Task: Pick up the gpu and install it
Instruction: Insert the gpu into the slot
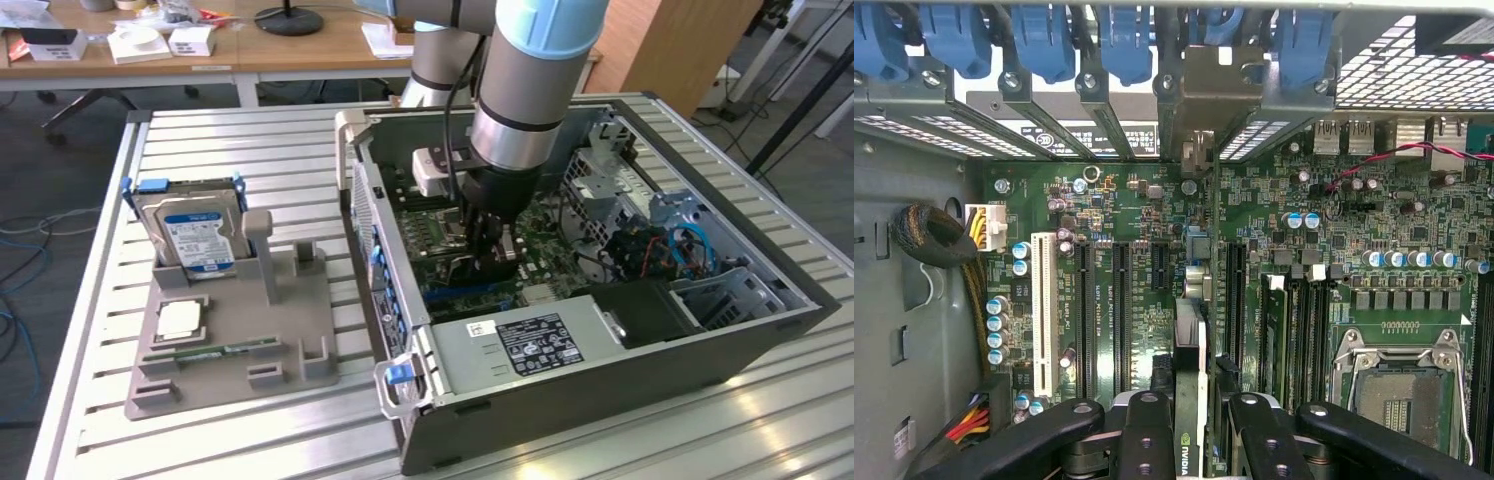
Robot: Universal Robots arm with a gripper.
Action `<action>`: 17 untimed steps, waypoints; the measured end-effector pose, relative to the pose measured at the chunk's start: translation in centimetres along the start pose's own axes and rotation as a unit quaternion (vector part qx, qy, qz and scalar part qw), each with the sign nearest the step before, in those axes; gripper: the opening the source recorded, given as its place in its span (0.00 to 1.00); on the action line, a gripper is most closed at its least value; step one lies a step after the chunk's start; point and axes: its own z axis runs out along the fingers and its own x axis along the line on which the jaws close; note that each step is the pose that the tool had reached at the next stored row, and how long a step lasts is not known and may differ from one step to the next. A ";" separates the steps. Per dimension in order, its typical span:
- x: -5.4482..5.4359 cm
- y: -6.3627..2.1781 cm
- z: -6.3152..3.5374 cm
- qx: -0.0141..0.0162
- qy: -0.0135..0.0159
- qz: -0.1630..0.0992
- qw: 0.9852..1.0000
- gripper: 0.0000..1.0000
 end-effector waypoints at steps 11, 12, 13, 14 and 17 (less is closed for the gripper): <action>0.0 0.00 0.00 0.000 0.000 -0.004 1.000 0.26; 0.0 0.00 0.00 0.000 0.000 -0.004 1.000 0.26; 0.0 0.00 -0.01 0.000 0.000 -0.004 1.000 0.26; 0.0 0.00 -0.03 0.000 0.000 -0.004 1.000 0.26; 0.0 0.00 -0.08 0.000 0.000 -0.004 1.000 0.26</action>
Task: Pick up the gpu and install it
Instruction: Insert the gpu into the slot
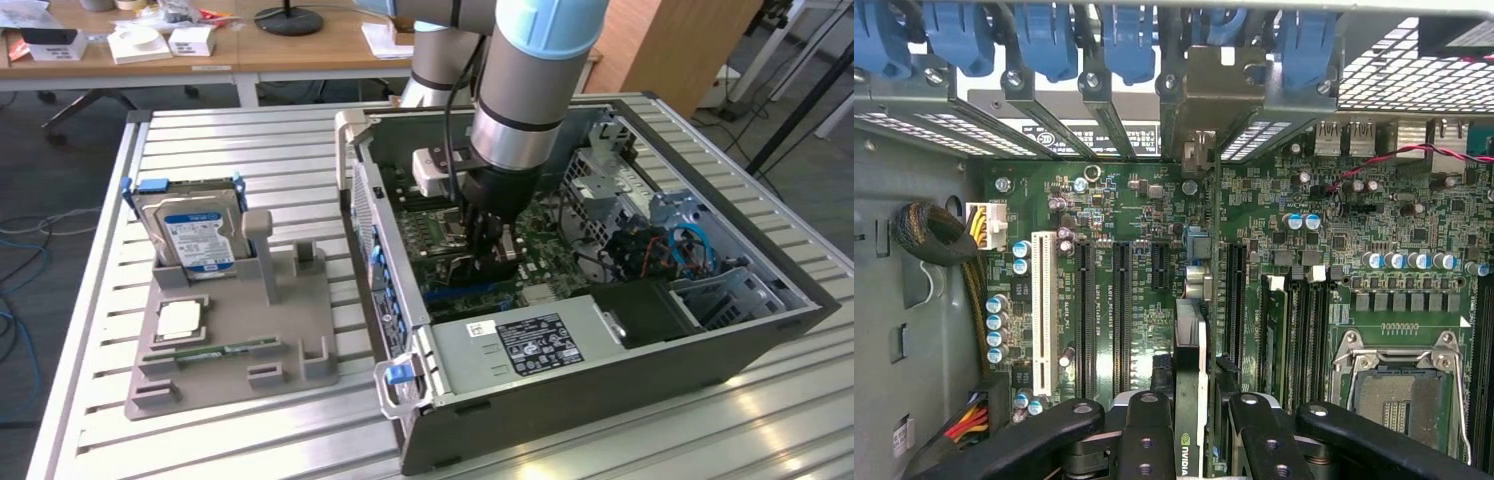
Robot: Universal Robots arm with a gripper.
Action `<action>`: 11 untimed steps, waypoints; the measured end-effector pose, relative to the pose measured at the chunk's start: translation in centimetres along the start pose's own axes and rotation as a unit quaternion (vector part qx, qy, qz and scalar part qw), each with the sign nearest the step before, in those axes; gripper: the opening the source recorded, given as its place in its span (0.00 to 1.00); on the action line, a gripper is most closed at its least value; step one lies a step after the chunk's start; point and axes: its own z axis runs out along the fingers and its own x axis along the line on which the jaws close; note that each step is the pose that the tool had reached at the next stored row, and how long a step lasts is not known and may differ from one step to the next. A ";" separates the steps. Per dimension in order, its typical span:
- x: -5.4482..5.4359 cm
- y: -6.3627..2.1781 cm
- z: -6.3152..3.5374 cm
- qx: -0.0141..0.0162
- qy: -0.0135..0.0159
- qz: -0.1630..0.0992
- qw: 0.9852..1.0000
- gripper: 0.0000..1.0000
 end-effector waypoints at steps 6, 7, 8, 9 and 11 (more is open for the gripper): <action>0.0 0.00 -0.02 0.000 0.000 0.000 1.000 0.26; 0.0 0.00 -0.02 0.000 0.000 0.000 1.000 0.26; 0.0 0.00 -0.02 0.000 0.000 0.000 1.000 0.26; 0.0 0.00 -0.02 0.000 0.000 0.000 1.000 0.26; 0.0 0.00 -0.02 0.000 0.000 0.000 1.000 0.26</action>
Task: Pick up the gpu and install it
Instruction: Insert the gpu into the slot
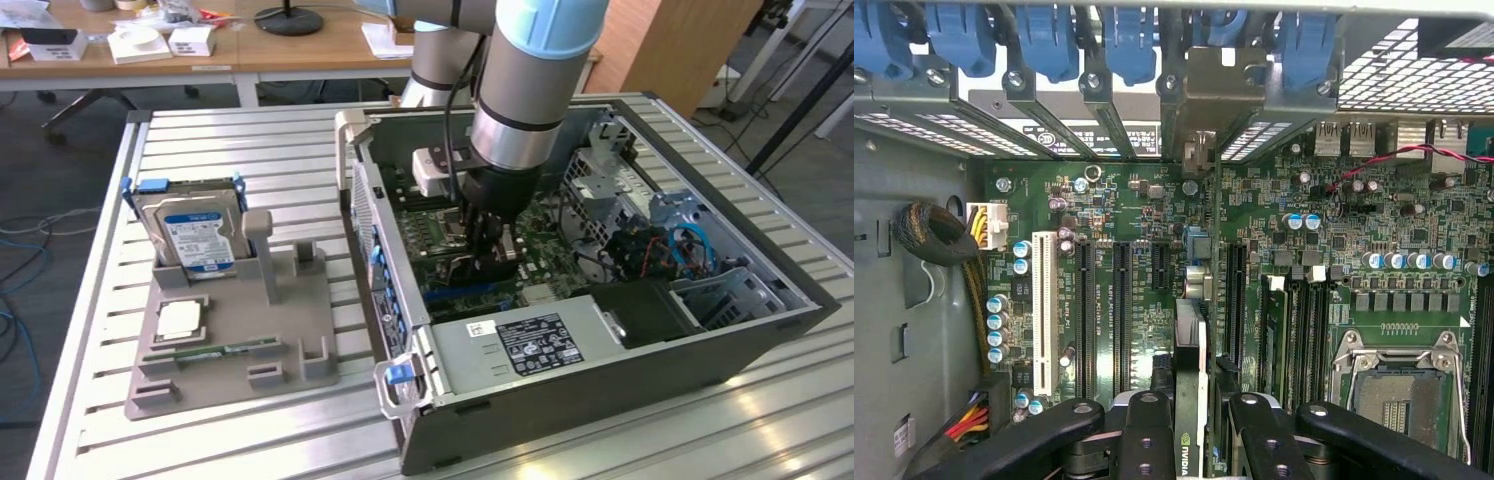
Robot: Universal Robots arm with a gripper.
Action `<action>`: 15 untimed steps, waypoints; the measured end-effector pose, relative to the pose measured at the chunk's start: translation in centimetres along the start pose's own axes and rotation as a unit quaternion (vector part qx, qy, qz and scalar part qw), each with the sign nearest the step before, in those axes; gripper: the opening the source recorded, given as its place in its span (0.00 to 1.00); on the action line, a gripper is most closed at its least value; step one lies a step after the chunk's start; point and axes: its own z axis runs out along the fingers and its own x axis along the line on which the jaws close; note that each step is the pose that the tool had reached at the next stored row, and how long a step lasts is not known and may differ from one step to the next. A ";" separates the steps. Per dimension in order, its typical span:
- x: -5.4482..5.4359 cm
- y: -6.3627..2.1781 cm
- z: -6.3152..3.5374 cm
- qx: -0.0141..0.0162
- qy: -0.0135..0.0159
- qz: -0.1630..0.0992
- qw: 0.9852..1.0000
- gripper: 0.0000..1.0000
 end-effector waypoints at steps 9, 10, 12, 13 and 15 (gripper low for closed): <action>0.0 0.00 0.00 0.000 0.000 -0.004 1.000 0.26; 0.0 0.00 0.00 0.000 0.000 -0.004 1.000 0.26; 0.0 0.00 0.00 0.000 0.000 -0.005 1.000 0.26; 0.0 0.00 0.00 0.000 0.000 -0.005 1.000 0.26; 0.0 0.00 0.00 0.000 0.000 -0.005 1.000 0.26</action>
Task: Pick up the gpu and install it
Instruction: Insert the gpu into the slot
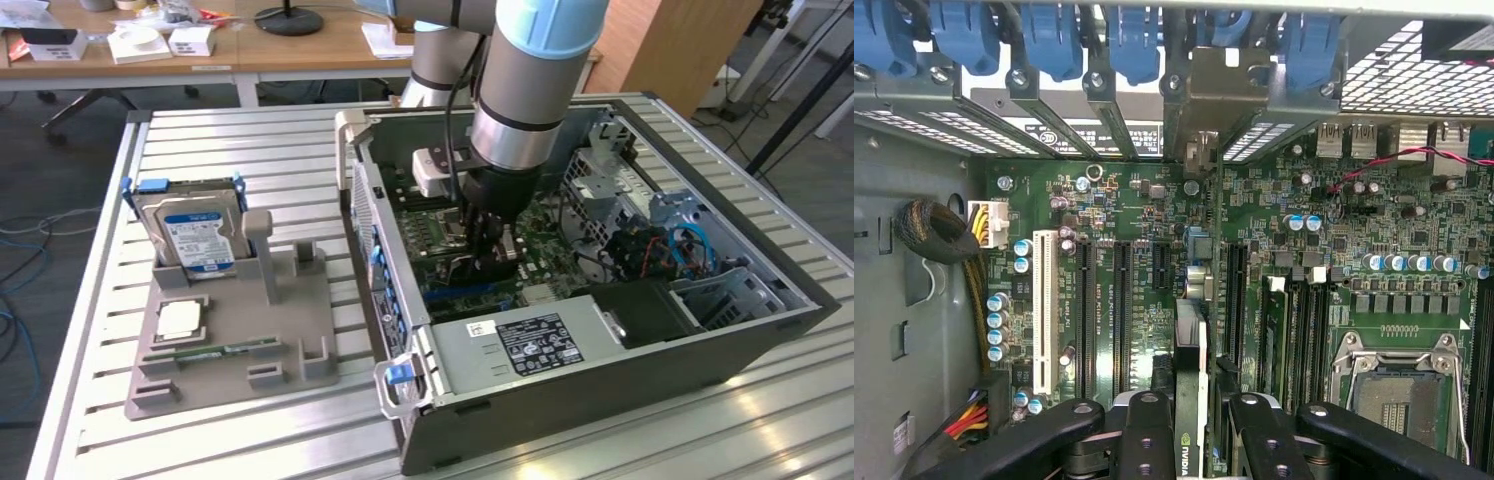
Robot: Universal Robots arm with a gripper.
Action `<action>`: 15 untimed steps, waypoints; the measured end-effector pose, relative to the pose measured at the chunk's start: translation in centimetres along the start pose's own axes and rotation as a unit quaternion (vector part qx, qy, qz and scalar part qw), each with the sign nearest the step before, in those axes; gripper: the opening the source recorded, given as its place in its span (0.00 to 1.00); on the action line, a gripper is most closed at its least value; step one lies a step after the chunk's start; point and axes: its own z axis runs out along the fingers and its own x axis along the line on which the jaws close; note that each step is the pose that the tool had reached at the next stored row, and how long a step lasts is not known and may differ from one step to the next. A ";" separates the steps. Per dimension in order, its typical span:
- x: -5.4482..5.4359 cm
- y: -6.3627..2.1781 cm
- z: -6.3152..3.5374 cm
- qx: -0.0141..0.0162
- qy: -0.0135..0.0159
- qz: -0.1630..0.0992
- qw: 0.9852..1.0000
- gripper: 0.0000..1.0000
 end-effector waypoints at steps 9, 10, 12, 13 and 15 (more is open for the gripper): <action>0.0 0.00 0.08 0.000 0.000 -0.003 1.000 0.26; 0.0 0.00 0.08 0.000 0.000 -0.003 1.000 0.26; 0.0 0.00 0.11 0.000 0.000 -0.003 1.000 0.26; 0.0 0.00 0.12 0.000 0.000 -0.003 1.000 0.26; 0.0 0.00 0.14 0.000 0.000 -0.003 1.000 0.26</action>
